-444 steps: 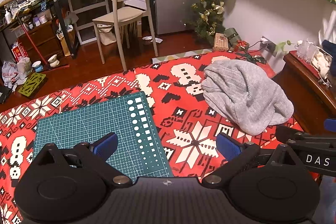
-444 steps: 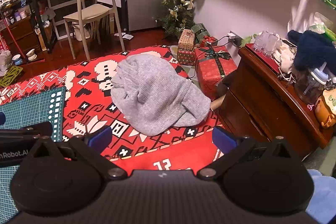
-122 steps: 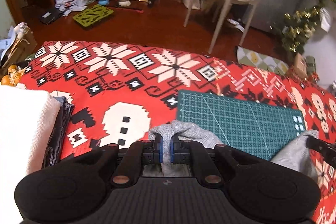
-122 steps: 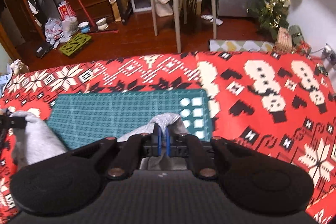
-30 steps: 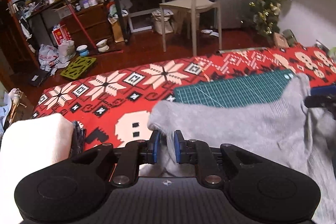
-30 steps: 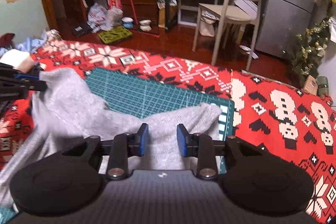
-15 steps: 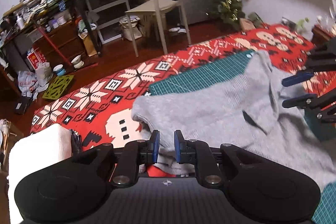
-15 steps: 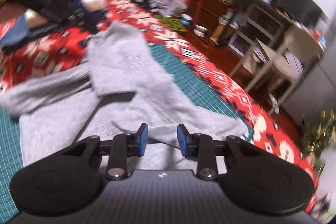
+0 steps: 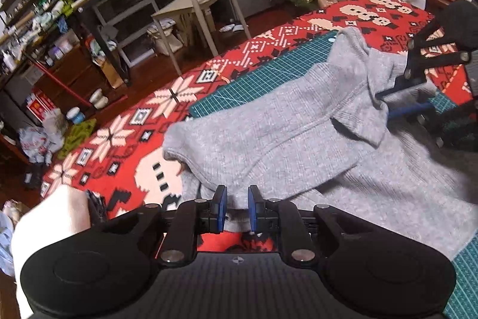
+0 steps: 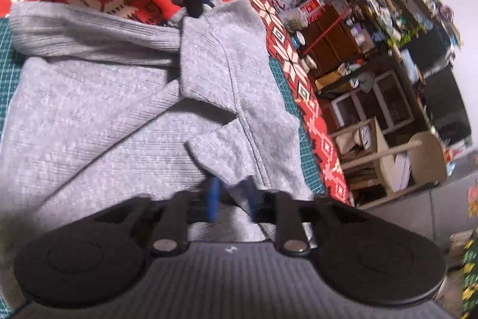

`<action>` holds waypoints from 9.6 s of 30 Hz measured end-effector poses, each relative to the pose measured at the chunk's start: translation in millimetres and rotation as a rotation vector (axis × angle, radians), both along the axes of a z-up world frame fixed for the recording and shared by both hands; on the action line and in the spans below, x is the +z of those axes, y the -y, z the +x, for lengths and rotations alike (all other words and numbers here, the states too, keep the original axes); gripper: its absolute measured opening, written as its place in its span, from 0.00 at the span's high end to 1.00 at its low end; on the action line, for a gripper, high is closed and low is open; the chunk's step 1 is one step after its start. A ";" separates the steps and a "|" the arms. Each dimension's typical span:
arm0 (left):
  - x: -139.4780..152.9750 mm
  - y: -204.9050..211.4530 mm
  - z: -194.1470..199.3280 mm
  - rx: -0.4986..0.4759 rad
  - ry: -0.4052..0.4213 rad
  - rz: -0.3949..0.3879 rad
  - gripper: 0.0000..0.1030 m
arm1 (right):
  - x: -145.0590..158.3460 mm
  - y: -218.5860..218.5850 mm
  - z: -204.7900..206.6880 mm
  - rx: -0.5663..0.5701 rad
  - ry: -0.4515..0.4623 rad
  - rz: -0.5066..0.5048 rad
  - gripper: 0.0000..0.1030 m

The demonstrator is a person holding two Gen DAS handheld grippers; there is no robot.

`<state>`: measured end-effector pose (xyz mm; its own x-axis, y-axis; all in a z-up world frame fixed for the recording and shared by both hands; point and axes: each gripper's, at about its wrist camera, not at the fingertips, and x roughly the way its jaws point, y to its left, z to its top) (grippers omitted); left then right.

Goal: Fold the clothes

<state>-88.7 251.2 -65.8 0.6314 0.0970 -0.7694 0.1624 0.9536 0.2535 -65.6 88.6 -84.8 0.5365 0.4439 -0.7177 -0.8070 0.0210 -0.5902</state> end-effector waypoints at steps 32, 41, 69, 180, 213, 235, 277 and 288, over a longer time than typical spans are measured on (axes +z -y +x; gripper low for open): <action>-3.4 -31.6 71.0 0.303 0.033 -0.205 0.87 | 38.8 -19.2 112.8 -0.499 -0.374 0.444 0.91; 11.1 -51.7 71.0 0.380 0.068 -0.247 0.87 | 49.5 2.4 149.5 -0.662 -0.475 0.628 0.78; -16.9 -7.0 22.9 0.066 0.033 0.018 0.70 | 16.7 50.0 101.7 -0.465 -0.309 0.261 0.81; 20.2 -1.1 -97.0 0.223 -0.071 -0.504 0.54 | 19.9 178.0 -27.2 -0.841 -0.593 0.347 0.97; 17.8 -27.4 -162.8 0.384 -0.074 -0.576 0.99 | 54.3 255.7 -52.7 -1.087 -0.674 0.454 0.97; -8.4 -29.0 -188.7 0.448 -0.183 -0.630 0.95 | 46.8 242.4 -91.1 -1.057 -0.722 0.373 0.95; -3.0 -8.8 -230.3 0.388 -0.233 -0.460 0.97 | 41.8 246.6 -108.5 -1.089 -0.742 0.323 0.97; 23.8 -24.1 -238.7 0.397 -0.207 -0.549 0.97 | 48.2 252.5 -108.2 -1.089 -0.751 0.342 0.97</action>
